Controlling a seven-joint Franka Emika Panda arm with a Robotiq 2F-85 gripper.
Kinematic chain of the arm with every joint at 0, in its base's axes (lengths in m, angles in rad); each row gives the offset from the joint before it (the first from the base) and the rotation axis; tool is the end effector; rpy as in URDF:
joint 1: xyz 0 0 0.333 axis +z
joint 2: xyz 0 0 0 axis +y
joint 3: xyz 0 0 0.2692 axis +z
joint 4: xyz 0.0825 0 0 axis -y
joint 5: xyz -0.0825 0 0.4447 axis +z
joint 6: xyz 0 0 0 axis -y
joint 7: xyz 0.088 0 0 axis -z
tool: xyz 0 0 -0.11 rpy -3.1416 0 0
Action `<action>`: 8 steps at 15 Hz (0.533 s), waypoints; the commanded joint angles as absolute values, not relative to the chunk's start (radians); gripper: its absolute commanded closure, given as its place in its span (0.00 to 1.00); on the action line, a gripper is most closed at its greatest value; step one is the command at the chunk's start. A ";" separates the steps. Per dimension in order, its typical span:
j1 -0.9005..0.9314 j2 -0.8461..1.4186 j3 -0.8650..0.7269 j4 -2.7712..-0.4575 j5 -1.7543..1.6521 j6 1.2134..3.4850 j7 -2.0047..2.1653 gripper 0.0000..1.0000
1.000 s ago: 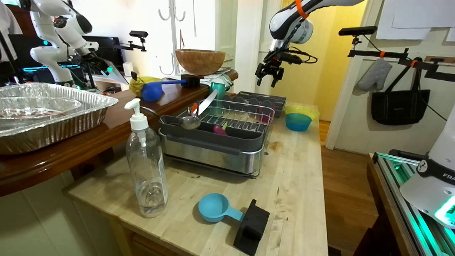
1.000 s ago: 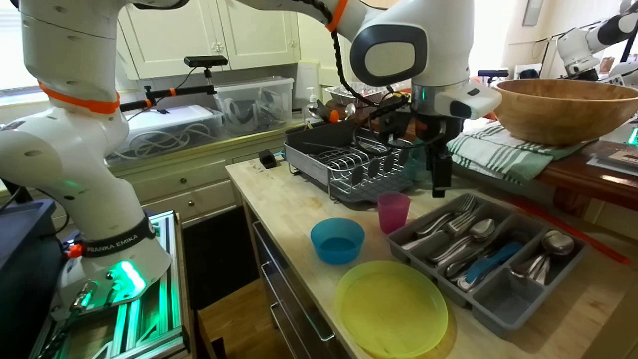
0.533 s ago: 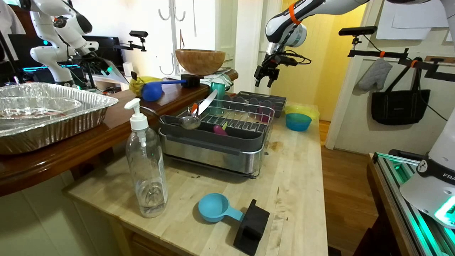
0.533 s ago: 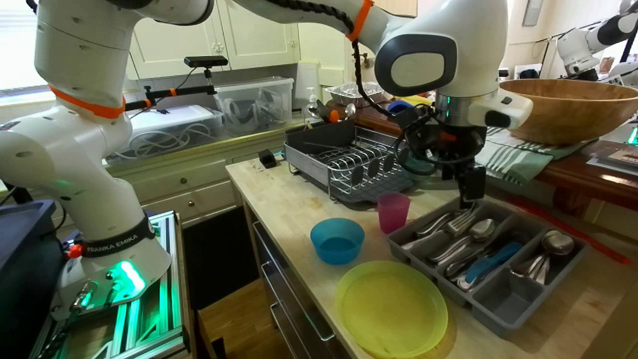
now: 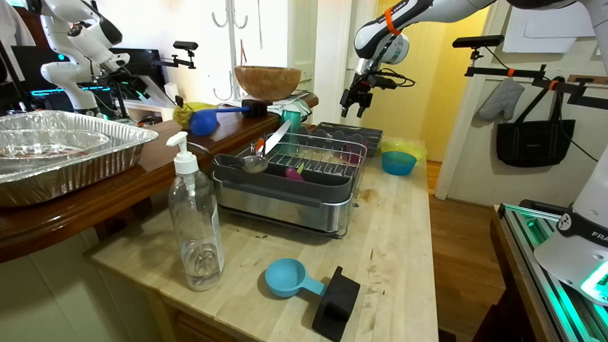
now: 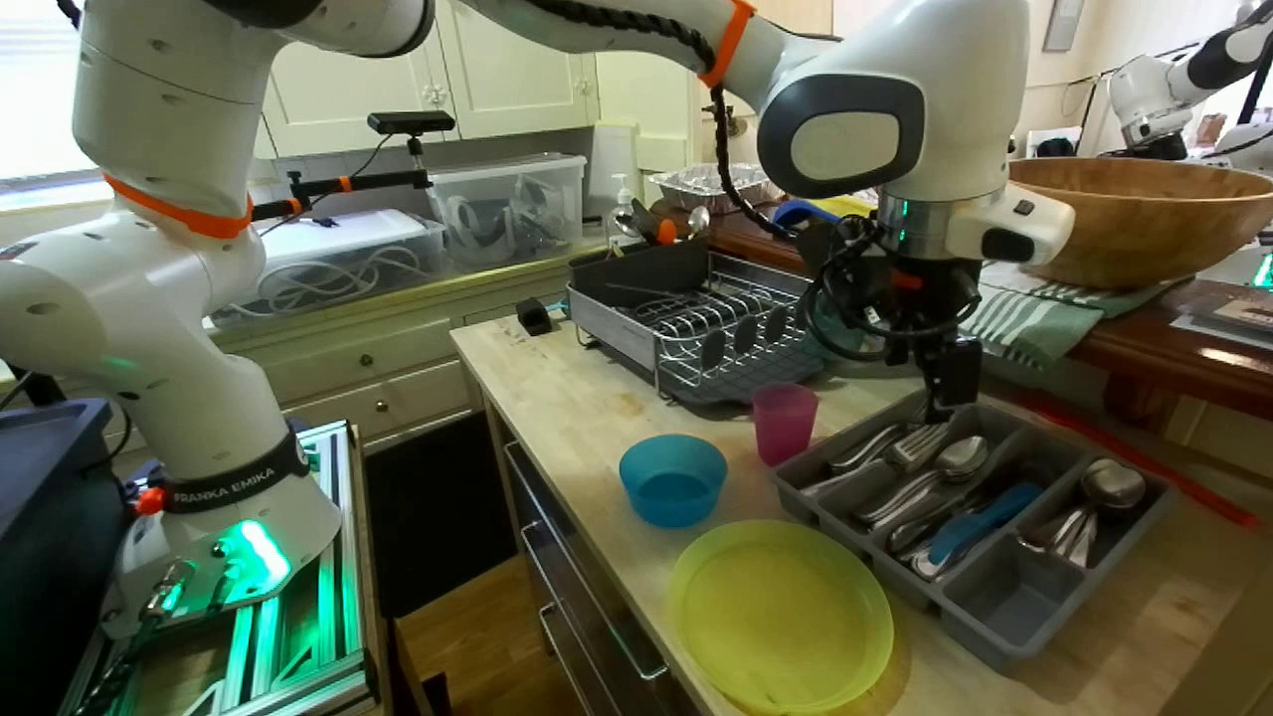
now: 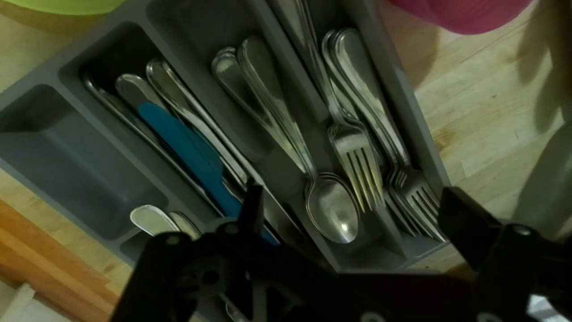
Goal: Make the blue plastic knife in the utensil rack to face the opposite direction
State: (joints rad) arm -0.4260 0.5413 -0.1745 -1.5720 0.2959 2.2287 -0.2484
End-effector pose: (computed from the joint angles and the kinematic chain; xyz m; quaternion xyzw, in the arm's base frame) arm 0.6178 -0.3965 0.2687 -0.9654 0.2407 -0.0897 0.0455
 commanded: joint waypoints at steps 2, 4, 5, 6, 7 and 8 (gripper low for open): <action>-0.437 0.543 -0.162 -1.566 0.288 2.226 -0.244 0.00; -0.437 0.543 -0.162 -1.566 0.288 2.226 -0.244 0.00; -0.440 0.547 -0.158 -1.561 0.286 2.219 -0.262 0.00; -0.449 0.558 -0.150 -1.546 0.291 2.207 -0.290 0.00; -0.453 0.569 -0.147 -1.532 0.289 2.211 -0.308 0.00; -0.462 0.579 -0.141 -1.513 0.288 2.194 -0.336 0.00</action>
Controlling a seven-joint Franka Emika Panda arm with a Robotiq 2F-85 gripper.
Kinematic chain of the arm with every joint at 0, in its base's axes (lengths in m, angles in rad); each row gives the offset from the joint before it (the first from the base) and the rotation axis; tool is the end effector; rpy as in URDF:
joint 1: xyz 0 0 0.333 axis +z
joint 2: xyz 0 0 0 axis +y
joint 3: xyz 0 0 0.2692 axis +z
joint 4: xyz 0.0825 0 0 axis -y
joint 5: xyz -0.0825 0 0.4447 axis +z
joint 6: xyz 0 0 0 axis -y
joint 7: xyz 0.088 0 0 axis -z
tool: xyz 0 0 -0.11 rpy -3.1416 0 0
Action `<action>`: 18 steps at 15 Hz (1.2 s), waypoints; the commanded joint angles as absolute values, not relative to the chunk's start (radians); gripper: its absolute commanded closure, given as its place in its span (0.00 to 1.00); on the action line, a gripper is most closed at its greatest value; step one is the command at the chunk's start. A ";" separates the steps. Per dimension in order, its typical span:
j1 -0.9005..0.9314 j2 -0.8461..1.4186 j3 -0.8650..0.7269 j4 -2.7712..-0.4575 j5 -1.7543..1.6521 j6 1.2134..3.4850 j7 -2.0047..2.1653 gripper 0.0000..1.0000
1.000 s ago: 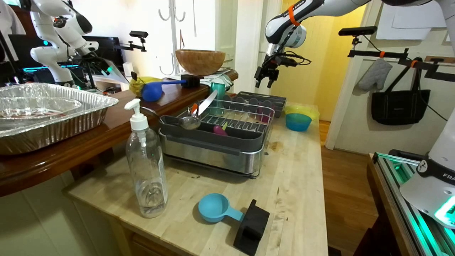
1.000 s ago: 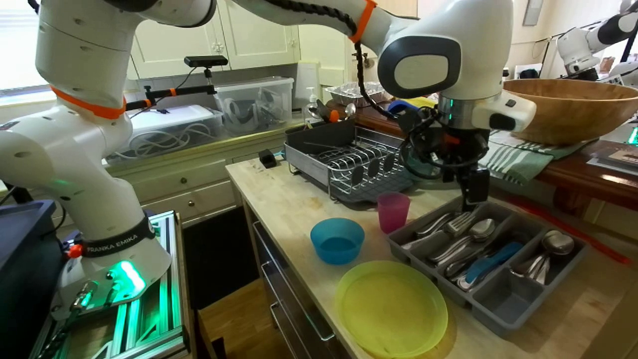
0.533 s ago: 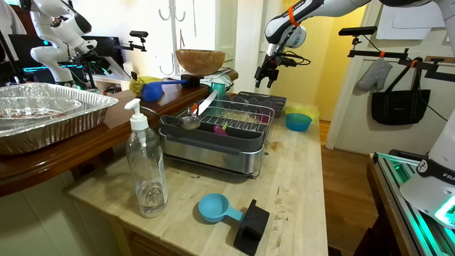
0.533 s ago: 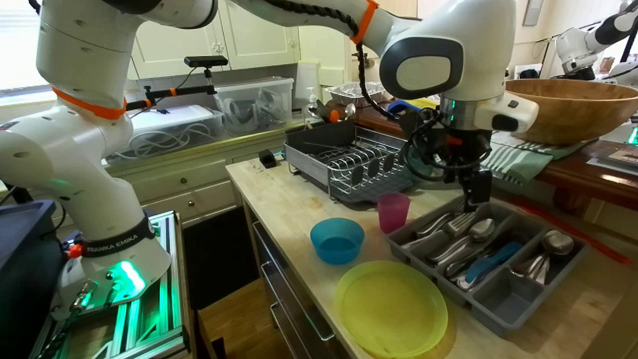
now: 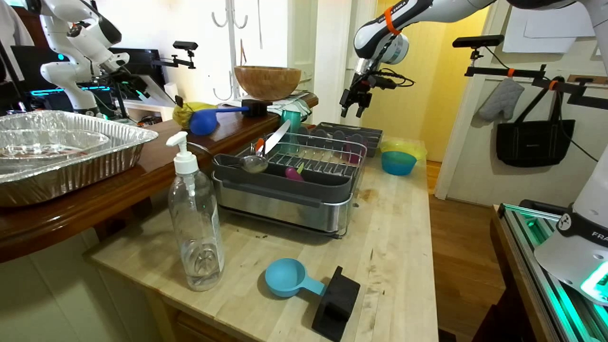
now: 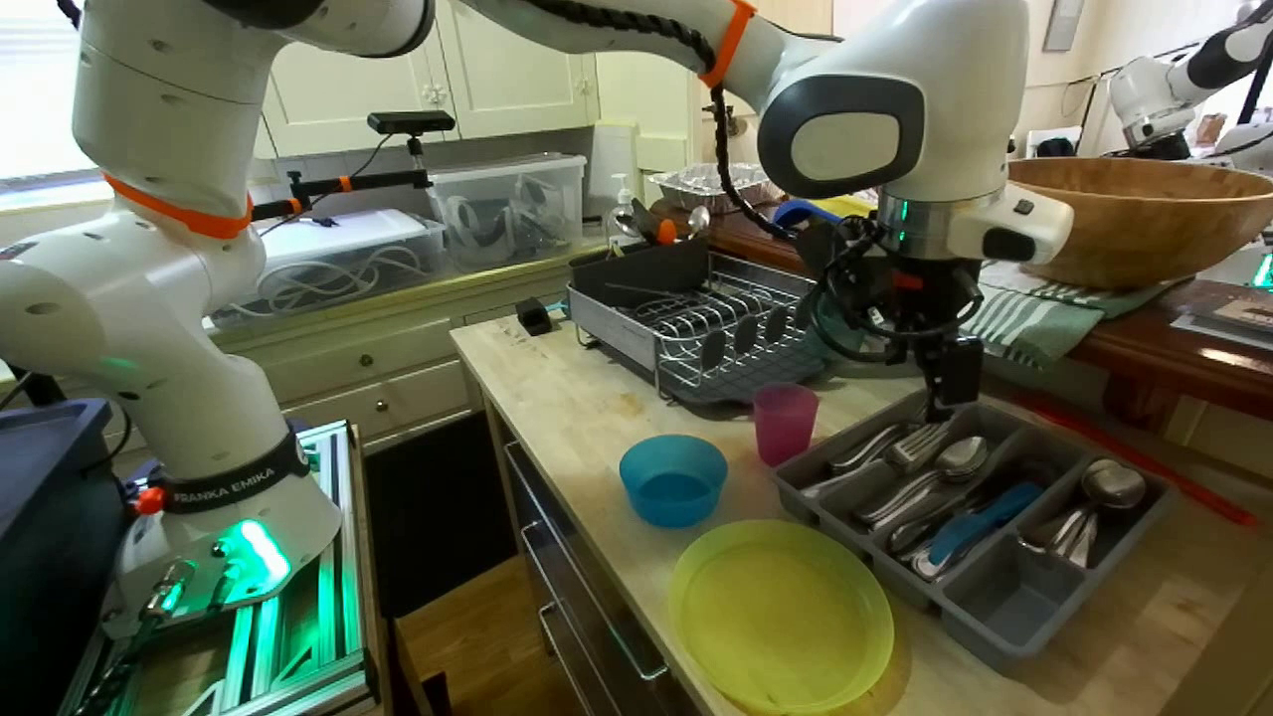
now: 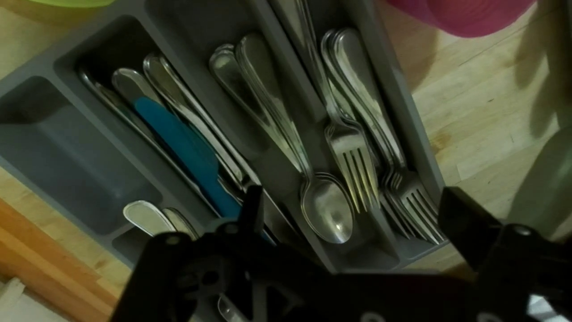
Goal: Make the blue plastic knife in the utensil rack to face the opposite direction
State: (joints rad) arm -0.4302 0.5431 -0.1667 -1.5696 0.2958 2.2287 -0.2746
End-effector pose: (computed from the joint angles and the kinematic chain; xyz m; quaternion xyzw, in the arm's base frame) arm 0.6194 -0.3949 0.2682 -0.9686 0.2268 -0.0909 0.0461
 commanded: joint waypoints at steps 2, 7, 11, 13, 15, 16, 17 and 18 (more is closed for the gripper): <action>-0.479 0.599 -0.129 -1.483 0.290 2.190 -0.395 0.00; -0.526 0.666 -0.110 -1.395 0.276 2.179 -0.525 0.00; -0.541 0.720 -0.112 -1.345 0.241 2.153 -0.568 0.00; -0.543 0.747 -0.115 -1.324 0.222 2.149 -0.570 0.00; -0.547 0.771 -0.113 -1.308 0.209 2.159 -0.566 0.00; -0.549 0.781 -0.113 -1.298 0.205 2.156 -0.562 0.00; -0.551 0.790 -0.112 -1.291 0.201 2.160 -0.560 0.00; -0.552 0.798 -0.112 -1.283 0.196 2.157 -0.557 0.00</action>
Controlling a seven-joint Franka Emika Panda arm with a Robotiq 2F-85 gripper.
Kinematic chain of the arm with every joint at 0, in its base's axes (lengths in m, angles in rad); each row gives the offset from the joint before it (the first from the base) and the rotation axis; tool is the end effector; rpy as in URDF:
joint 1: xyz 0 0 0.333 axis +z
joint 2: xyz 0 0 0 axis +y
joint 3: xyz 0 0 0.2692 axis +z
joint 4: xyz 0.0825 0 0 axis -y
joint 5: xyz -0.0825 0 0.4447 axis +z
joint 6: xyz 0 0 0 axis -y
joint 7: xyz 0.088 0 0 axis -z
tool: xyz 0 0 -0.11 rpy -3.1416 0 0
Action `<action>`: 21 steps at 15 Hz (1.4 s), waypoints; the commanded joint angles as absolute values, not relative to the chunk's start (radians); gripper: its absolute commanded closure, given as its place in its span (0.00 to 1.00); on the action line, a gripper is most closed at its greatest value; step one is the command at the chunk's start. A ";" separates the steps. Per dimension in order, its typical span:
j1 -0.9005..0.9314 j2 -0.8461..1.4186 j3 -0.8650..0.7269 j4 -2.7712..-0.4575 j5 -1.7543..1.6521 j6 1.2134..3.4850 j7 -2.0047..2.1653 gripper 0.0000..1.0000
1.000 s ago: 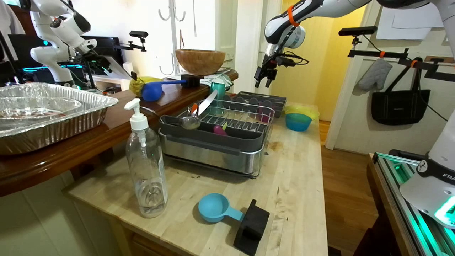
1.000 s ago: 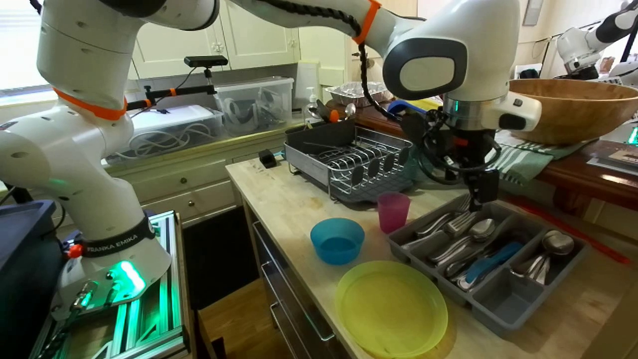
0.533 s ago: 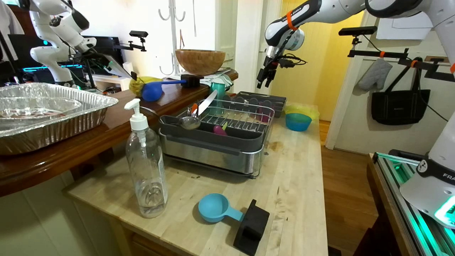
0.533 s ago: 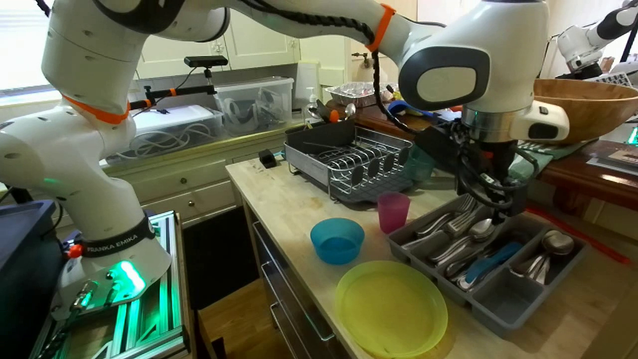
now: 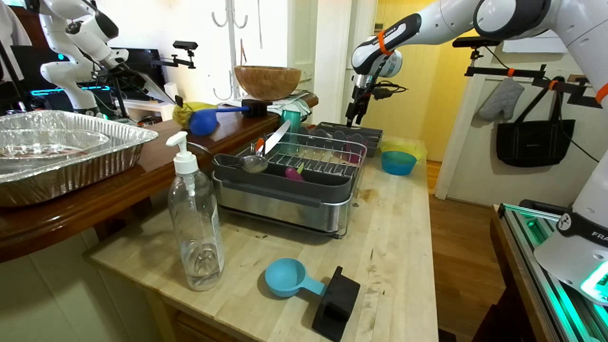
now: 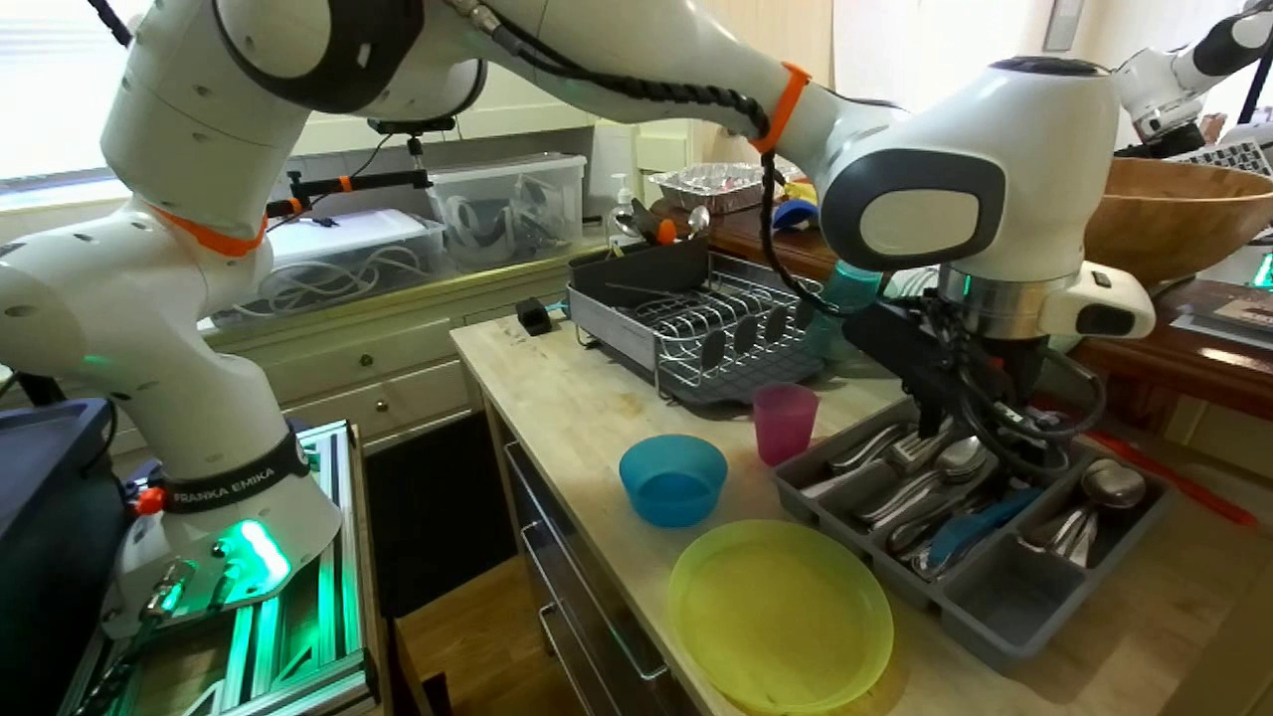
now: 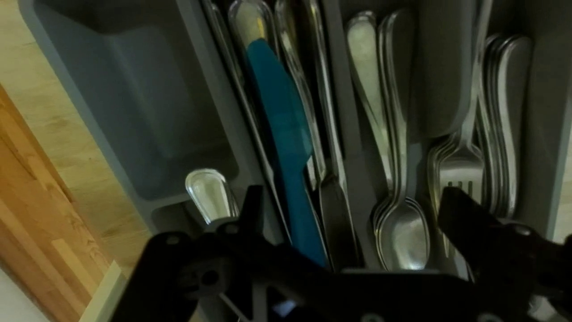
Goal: Make the blue plastic knife in the utensil rack to face the opposite direction
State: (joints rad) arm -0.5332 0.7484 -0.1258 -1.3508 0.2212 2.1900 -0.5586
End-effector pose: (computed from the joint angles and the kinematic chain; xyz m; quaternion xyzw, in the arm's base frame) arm 0.6218 -0.4504 0.2231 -0.9933 0.0910 -0.0692 0.0141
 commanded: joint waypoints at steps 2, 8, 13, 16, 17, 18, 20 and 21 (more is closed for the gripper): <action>-0.555 0.810 -0.111 -1.273 0.188 2.157 -0.555 0.00; -0.563 0.827 -0.101 -1.260 0.193 2.141 -0.538 0.00; -0.562 0.821 -0.090 -1.271 0.194 2.130 -0.543 0.00; -0.560 0.824 -0.088 -1.276 0.192 2.139 -0.545 0.00; -0.559 0.825 -0.087 -1.276 0.191 2.139 -0.543 0.00; -0.559 0.826 -0.087 -1.277 0.192 2.140 -0.543 0.00; -0.557 0.827 -0.086 -1.280 0.191 2.145 -0.542 0.00; -0.557 0.828 -0.085 -1.281 0.192 2.145 -0.542 0.00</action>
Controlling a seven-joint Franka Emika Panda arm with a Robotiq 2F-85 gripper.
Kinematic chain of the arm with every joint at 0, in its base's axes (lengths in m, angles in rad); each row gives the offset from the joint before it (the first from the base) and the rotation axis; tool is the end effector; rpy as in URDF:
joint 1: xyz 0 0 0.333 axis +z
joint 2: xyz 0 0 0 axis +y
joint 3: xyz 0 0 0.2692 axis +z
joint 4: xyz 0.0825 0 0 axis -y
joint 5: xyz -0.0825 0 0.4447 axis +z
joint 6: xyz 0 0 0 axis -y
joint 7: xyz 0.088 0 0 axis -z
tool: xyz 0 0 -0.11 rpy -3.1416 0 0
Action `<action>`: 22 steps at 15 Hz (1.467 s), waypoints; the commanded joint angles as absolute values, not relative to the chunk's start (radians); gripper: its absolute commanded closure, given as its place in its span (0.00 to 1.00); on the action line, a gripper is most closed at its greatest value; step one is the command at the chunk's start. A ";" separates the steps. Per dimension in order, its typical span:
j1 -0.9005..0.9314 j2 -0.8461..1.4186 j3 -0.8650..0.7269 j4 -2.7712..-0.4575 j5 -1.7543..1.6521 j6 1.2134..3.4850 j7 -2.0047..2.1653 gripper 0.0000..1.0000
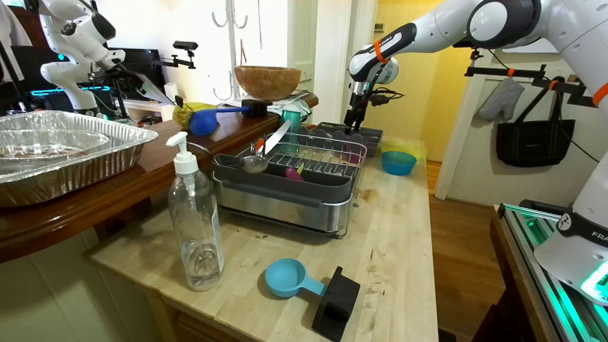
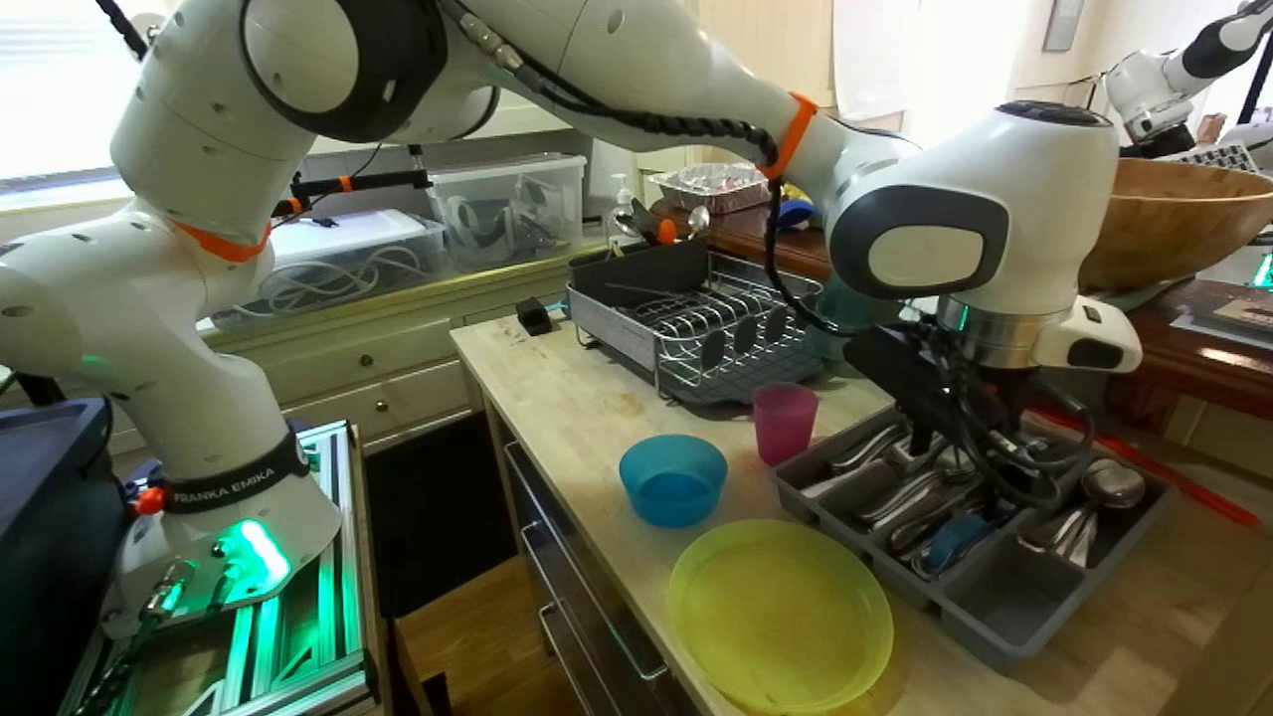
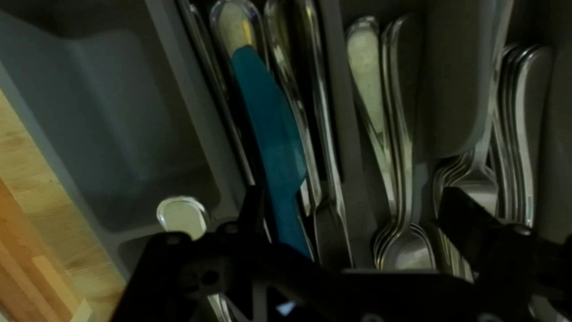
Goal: Make the blue plastic knife in the utensil rack to face the opposite direction
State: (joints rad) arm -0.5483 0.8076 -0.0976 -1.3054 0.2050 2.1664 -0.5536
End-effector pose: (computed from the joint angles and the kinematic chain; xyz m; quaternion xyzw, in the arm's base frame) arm 0.6276 -0.4454 0.1978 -0.9946 0.0850 -0.0530 0.0263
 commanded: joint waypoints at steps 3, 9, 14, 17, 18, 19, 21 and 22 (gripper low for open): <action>-0.553 0.834 -0.087 -1.281 0.192 2.153 -0.525 0.00; -0.534 0.836 -0.105 -1.296 0.200 2.183 -0.488 0.00; -0.542 0.849 -0.096 -1.285 0.192 2.185 -0.458 0.00; -0.541 0.858 -0.100 -1.277 0.184 2.182 -0.452 0.00; -0.541 0.859 -0.101 -1.276 0.183 2.183 -0.452 0.00; -0.542 0.858 -0.102 -1.275 0.181 2.182 -0.452 0.00; -0.542 0.857 -0.101 -1.274 0.180 2.182 -0.455 0.00; -0.542 0.857 -0.100 -1.274 0.179 2.183 -0.457 0.00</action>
